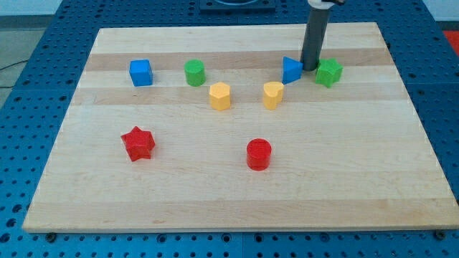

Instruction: Place the red star parallel to the yellow hexagon

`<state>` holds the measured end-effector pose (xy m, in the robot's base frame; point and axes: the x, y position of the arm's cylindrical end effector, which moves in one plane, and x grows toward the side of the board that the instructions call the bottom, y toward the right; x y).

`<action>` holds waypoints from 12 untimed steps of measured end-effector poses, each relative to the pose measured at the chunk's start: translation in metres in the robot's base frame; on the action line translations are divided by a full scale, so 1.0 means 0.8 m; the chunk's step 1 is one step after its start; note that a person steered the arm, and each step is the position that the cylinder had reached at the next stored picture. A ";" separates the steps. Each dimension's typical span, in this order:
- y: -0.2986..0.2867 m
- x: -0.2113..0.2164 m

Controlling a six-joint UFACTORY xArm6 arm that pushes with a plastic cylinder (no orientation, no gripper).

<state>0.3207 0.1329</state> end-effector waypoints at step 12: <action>-0.163 0.014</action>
<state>0.3323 0.0025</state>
